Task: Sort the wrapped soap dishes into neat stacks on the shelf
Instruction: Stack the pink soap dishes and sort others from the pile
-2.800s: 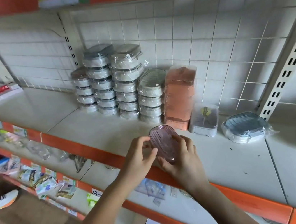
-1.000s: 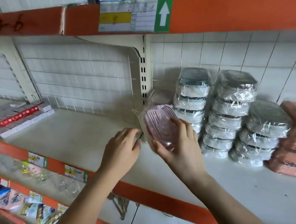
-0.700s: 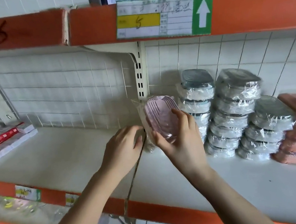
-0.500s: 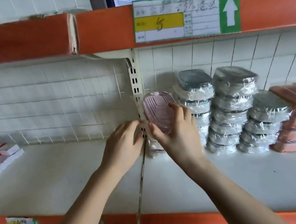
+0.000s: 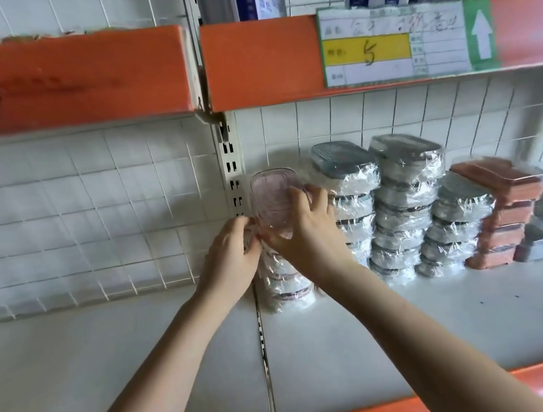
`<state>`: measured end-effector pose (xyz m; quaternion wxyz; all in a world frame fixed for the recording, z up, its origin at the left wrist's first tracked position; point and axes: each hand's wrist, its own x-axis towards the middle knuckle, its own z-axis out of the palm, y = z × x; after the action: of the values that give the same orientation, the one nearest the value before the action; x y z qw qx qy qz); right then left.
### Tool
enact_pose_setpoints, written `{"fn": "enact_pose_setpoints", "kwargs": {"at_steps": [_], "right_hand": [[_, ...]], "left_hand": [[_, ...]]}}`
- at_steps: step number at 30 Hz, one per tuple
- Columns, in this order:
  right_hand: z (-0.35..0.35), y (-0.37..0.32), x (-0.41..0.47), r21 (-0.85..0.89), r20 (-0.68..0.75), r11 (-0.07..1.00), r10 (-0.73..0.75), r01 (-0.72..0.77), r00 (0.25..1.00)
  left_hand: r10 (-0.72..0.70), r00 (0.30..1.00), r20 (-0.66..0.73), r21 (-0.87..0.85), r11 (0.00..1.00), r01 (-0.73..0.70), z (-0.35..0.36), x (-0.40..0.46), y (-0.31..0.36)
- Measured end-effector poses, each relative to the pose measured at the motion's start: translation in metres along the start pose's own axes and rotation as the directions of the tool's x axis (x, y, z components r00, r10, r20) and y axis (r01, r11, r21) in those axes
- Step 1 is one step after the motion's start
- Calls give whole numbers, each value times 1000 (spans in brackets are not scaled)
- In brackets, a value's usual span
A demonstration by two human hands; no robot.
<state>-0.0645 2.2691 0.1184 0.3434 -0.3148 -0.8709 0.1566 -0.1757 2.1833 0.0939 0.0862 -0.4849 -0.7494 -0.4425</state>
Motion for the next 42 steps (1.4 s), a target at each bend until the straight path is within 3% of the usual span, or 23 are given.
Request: {"fn": "enact_pose_setpoints", "kwargs": {"at_steps": [4, 7, 11, 17, 20, 25, 28, 31, 35, 42], "right_hand": [[-1, 3, 1, 19, 77, 998, -67, 65, 995], [-1, 2, 3, -75, 79, 996, -46, 52, 996], [-1, 3, 8, -186, 19, 981, -41, 44, 999], [2, 3, 9, -145, -83, 987, -76, 63, 994], [2, 1, 11, -113, -81, 990, -95, 86, 992], [-3, 1, 12, -201, -22, 974, -114, 107, 993], [-8, -3, 7, -237, -42, 962, -151, 137, 988], [-4, 1, 6, -213, -150, 962, -206, 172, 967], [-4, 12, 3, -128, -138, 982, -156, 139, 978], [-17, 29, -14, -129, -121, 988, -105, 89, 987]], "left_hand": [[8, 1000, 9, -96, 995, -7, 2, 8, -14], [30, 999, 26, -133, 991, -26, 3, 10, -14], [74, 996, 43, -181, 981, -65, 2, 13, -10], [109, 994, 23, -191, 976, -103, 3, 15, -7], [122, 992, 18, -204, 972, -116, 4, 13, -5], [111, 993, 32, -218, 971, -102, 6, 12, -2], [112, 993, 26, -217, 971, -104, 7, 11, -2], [120, 992, 32, -222, 969, -110, 8, 8, -4], [136, 990, 39, -210, 970, -125, 4, 4, -4], [199, 980, -25, -65, 978, -201, -3, -9, 3]]}}
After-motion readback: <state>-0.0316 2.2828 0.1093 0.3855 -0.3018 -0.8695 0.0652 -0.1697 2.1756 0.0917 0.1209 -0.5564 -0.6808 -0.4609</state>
